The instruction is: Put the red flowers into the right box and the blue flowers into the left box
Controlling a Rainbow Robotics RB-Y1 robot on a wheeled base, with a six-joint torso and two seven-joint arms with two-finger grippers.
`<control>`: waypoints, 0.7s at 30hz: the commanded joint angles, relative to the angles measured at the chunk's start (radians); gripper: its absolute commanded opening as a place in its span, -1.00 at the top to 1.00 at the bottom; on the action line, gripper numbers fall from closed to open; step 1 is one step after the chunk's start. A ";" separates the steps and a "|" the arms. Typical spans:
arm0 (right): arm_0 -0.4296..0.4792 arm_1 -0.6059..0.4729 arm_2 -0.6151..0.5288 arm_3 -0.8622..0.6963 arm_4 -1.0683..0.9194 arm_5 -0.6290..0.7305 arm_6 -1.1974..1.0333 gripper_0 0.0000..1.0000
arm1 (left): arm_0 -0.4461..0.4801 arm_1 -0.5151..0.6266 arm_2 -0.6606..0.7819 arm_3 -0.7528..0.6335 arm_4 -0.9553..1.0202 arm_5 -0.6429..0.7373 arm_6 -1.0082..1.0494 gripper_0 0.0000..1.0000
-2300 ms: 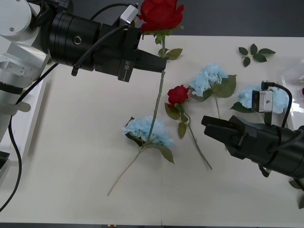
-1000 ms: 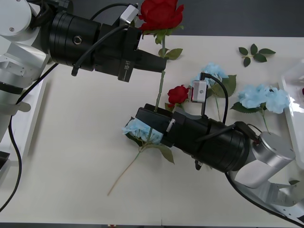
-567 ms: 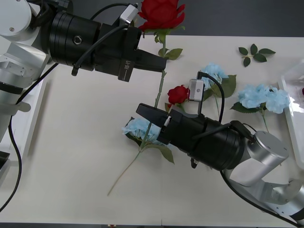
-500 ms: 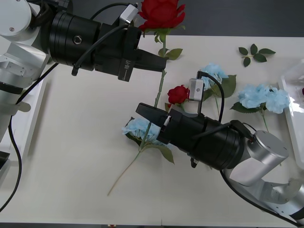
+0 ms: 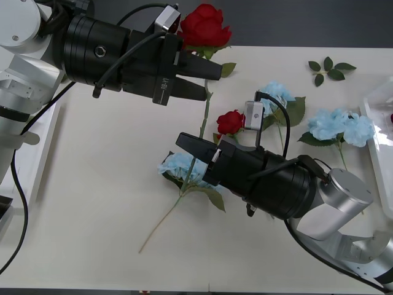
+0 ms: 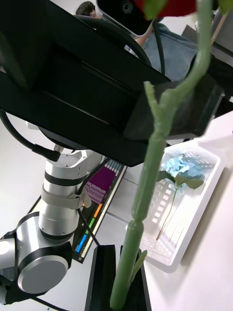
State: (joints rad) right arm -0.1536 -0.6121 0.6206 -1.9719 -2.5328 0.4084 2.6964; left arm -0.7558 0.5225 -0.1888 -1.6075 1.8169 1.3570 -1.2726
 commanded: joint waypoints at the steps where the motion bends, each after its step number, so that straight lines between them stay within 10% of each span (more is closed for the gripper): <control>1: -0.024 -0.005 -0.012 -0.013 0.000 -0.006 0.009 1.00 | -0.028 -0.004 0.011 -0.018 0.013 0.001 0.029 -1.00; 21: -0.035 -0.232 -0.145 -0.010 -0.092 0.069 0.009 1.00 | 0.023 0.067 0.025 -0.037 0.002 -0.001 0.012 -1.00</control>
State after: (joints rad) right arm -0.1667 -0.7759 0.5192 -1.9702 -2.6202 0.4477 2.6964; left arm -0.7538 0.5340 -0.1849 -1.6075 1.8169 1.3568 -1.2722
